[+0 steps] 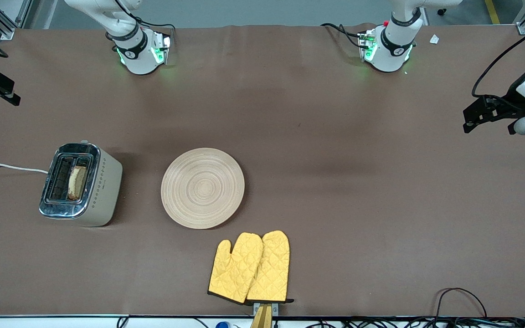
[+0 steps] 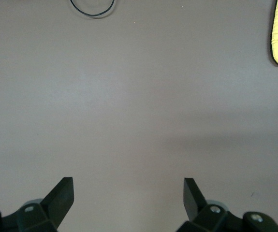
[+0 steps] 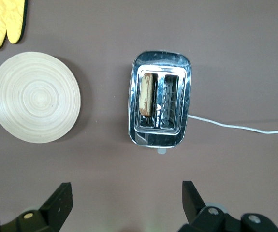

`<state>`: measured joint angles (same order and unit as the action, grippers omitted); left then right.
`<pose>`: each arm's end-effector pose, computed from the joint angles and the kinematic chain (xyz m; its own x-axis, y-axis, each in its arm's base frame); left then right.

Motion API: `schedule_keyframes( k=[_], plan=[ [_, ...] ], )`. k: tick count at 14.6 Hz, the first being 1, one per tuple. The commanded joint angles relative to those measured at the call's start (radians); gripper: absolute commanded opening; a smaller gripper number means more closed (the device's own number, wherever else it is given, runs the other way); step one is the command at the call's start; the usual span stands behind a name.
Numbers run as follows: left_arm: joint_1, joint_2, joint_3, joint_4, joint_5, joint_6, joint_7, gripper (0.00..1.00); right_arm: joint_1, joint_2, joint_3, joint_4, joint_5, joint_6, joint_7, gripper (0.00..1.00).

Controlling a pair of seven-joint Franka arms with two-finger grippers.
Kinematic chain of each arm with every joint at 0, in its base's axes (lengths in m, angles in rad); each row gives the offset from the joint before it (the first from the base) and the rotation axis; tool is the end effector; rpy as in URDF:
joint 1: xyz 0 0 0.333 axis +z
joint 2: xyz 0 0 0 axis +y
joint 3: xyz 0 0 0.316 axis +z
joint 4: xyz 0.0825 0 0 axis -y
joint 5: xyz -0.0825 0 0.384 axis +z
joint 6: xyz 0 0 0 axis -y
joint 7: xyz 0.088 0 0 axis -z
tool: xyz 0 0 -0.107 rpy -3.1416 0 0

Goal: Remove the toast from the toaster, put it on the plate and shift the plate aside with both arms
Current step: 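Move the right gripper toward the chrome toaster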

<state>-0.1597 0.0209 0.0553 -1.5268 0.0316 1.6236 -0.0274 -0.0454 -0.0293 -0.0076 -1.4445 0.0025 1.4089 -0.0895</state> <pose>0.5641 -0.0562 0.6386 0.9940 -0.0784 0.0767 -0.0762 -0.9966 -0.0306 0.5264 -0.0277 0.6847 0.9993 0.0369 -0.0060 0.0369 -0.9993 -0.0032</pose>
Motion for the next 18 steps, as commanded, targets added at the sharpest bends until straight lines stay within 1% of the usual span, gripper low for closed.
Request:
schedule_keyframes(
  k=[1,7,9,12,13,16,18],
  plan=[
    [-0.001,0.011,-0.003,0.022,0.022,-0.005,0.001,1.00,0.001,-0.012,0.001,-0.005,-0.007,-0.031,-0.001,1.00],
    [-0.003,0.013,-0.003,0.028,0.019,-0.005,-0.002,1.00,0.002,-0.011,0.001,-0.005,-0.009,-0.045,-0.001,1.00],
    [-0.006,0.014,-0.003,0.027,0.018,-0.005,-0.009,1.00,0.001,-0.004,0.001,-0.037,-0.016,-0.030,0.000,1.00],
    [-0.009,0.013,-0.005,0.022,0.018,-0.005,-0.014,1.00,0.001,0.002,0.003,-0.164,-0.021,0.102,0.010,1.00],
    [-0.007,0.014,-0.005,0.022,0.016,-0.005,-0.014,1.00,0.002,0.011,0.003,-0.187,-0.018,0.131,0.013,1.00],
    [-0.006,0.034,-0.003,0.028,0.018,-0.005,-0.016,1.00,0.001,0.077,0.003,-0.194,-0.016,0.208,0.019,1.00],
    [0.002,0.034,-0.005,0.028,0.014,-0.005,-0.011,1.00,-0.004,0.104,0.001,-0.243,-0.016,0.284,0.020,1.00]
  ],
)
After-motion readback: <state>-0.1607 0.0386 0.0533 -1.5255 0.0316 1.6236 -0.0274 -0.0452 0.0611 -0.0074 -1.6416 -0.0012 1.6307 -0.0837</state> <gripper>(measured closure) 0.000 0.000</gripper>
